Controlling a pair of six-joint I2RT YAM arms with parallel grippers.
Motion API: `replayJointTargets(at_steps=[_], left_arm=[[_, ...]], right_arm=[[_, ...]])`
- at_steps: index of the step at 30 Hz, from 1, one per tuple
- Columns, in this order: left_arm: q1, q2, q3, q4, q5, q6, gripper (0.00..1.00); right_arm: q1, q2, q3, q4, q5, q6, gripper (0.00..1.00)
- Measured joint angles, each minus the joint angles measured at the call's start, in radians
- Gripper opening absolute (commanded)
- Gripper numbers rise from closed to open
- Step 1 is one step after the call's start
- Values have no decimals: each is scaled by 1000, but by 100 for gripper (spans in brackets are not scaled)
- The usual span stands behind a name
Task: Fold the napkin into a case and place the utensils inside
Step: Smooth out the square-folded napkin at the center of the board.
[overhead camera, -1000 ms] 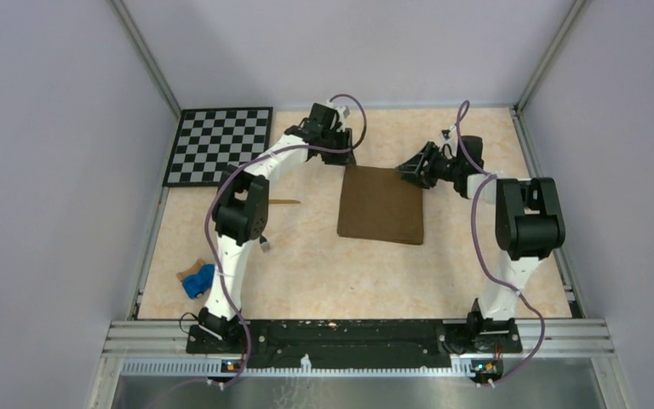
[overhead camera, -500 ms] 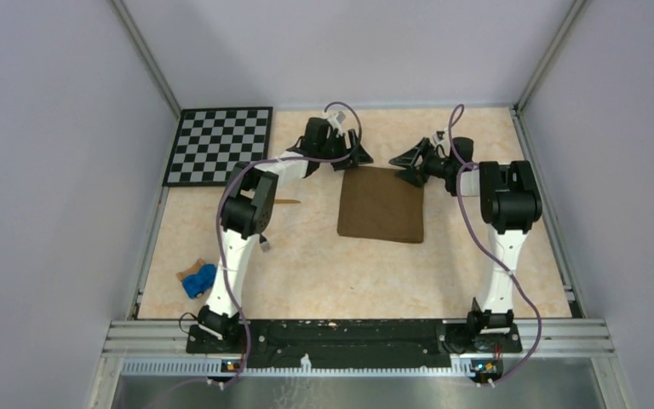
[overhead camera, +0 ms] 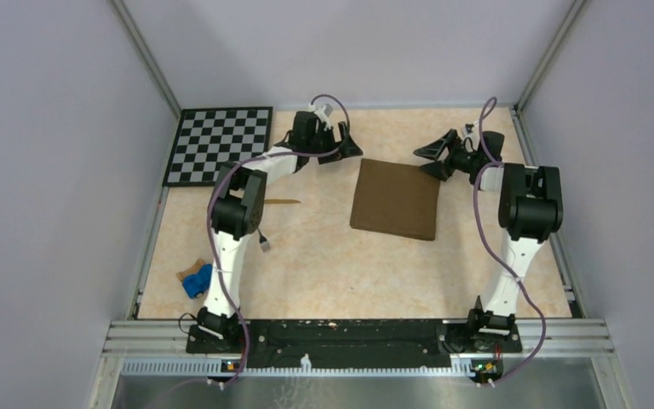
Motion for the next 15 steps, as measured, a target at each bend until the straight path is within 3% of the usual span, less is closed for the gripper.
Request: replayJointTargets(at_steps=[5,10,15], left_arm=[[-55,-90,5,-47,-26,11,99],[-143,-92,36,94,56,-67,99],[-185,37,85,270,110,-148,99]], right_arm=[[16,-118,-4,-40,-5,-6,79],[17,-222,-114,17,-5,5,79],[12,-222,-241,35,-5,1,78]])
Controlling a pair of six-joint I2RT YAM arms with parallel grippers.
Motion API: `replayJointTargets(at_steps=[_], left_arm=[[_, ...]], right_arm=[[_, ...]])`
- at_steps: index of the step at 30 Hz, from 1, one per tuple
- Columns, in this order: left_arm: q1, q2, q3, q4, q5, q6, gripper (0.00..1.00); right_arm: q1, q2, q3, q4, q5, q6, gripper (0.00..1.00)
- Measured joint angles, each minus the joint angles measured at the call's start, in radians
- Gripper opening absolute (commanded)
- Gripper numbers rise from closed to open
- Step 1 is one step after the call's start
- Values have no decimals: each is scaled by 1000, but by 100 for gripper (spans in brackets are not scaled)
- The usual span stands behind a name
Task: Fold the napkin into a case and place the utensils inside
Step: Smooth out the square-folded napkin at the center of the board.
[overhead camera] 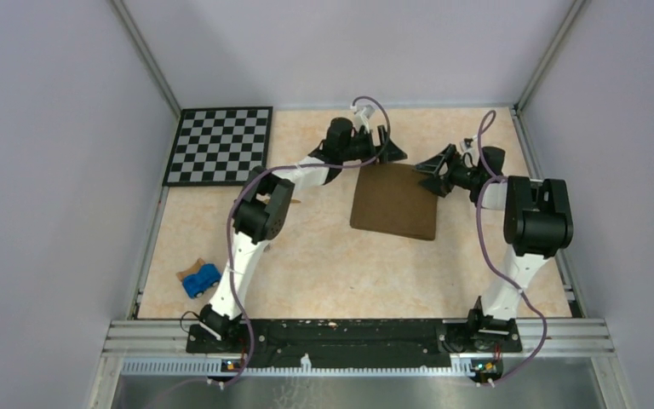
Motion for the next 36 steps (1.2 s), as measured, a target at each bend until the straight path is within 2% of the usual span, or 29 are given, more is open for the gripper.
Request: replayJointTargets(at_steps=[5,12,19,27,32,36], left_arm=[[19,139,25,24,-22,-26,99],[47,150,71,-35,-66,-11,99],[49,150,71,-36,-70,-9,99],[56,148,57,-18,-80,-21,99],[63,142,37,8,-82,-24,99],[65,135,23,16,-84,-24,99]], right_arm=[[-25,55,-17,2,2,-34,77],[-56,68,-23,-37,7,-66,78],[-34,108,122,29,4,8,78],[-40,301,230,119,3,85,77],[-87,305,278,31,10,11,78],[-100,204,274,-175,81,-117,79]])
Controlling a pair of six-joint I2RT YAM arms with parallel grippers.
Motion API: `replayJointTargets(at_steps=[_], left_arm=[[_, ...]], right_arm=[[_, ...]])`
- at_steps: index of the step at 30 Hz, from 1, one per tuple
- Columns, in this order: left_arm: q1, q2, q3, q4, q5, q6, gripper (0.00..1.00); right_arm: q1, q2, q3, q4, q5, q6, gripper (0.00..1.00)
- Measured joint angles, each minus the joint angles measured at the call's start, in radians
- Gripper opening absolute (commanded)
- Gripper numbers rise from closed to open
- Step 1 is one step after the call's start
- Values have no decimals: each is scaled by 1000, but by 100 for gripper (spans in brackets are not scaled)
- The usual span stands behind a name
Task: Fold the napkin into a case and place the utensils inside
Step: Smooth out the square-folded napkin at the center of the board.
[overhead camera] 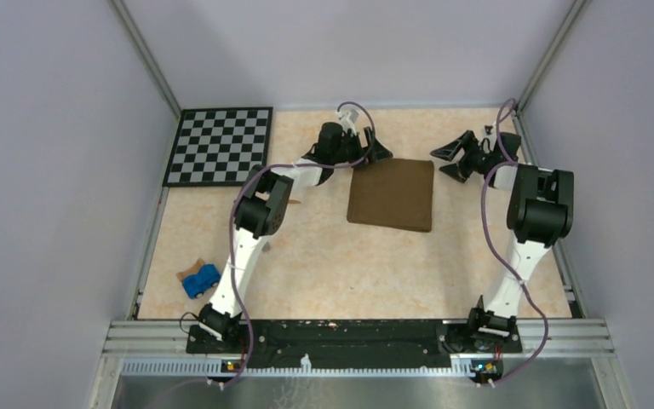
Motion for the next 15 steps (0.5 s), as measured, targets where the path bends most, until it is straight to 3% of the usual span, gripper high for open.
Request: replayJointTargets(at_steps=[3,7,11,15], left_arm=[[6,-2,-5,1,-1,0,99],[14,-11,-19,5,-4,-1,99],[19,-19,-33,9,-7,-2,99],[19,-19,-37,14,-8,-5,99]], right_arm=[[18,-137,-36,-119,51,-72,79],[105,-278,-133,-75,36,-71,79],[178,-230,-260,78,-20,0,78],[124,-130,-333,156,-93,58,77]])
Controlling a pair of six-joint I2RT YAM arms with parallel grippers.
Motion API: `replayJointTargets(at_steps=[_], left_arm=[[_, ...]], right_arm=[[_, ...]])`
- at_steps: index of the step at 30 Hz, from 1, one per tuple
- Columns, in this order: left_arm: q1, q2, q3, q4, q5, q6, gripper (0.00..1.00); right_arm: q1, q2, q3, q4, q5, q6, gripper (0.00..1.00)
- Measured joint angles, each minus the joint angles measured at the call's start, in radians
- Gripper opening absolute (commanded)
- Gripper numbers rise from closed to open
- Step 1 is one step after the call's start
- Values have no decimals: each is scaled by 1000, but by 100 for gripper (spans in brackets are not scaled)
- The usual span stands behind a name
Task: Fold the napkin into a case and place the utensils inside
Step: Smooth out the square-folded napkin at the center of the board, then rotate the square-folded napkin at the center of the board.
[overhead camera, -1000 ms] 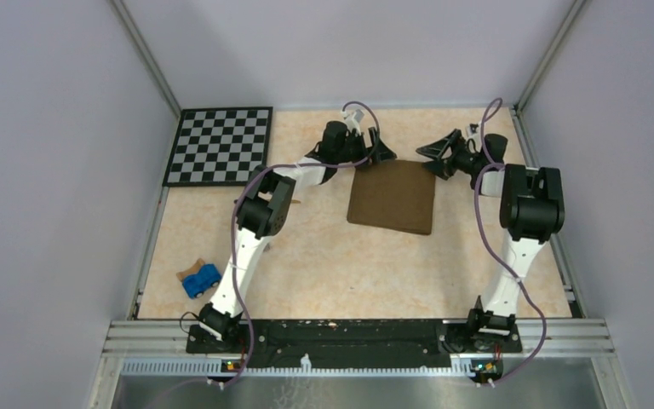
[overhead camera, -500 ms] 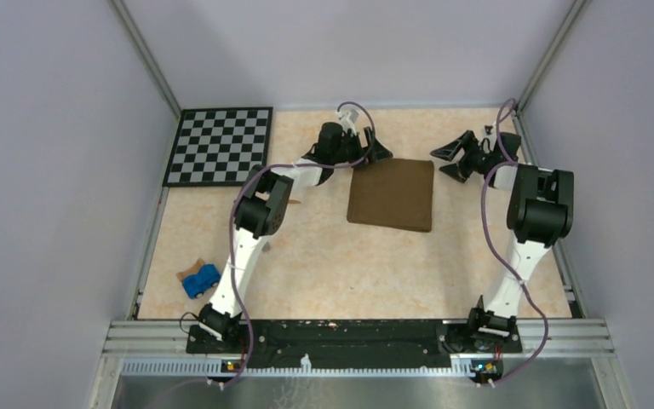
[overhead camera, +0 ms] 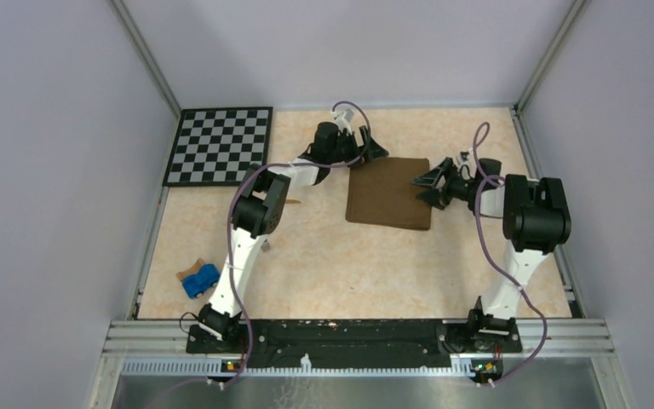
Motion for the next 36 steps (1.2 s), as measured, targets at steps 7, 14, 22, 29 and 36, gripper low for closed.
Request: replayJointTargets(at_steps=[7,14,22,29,36], left_arm=[[0,-4,-6,1,-2,1,99],[0,-5,-8,2,-3,3,99],[1,-8,-14,4,-3,4,99],[3,-17,-21,-8,-5,14,99],[9,-30,-20,-50,-4,40,99]], right_arm=[[-92,-175,-87,-125,61,-73,78],[116,-265,-61,-149,104,-97,78],[10,-217,-190,-128,69,-121,78],[2,-391,-213,-265,113,-176,78],[125,-352,-196,-257,158,-170,65]])
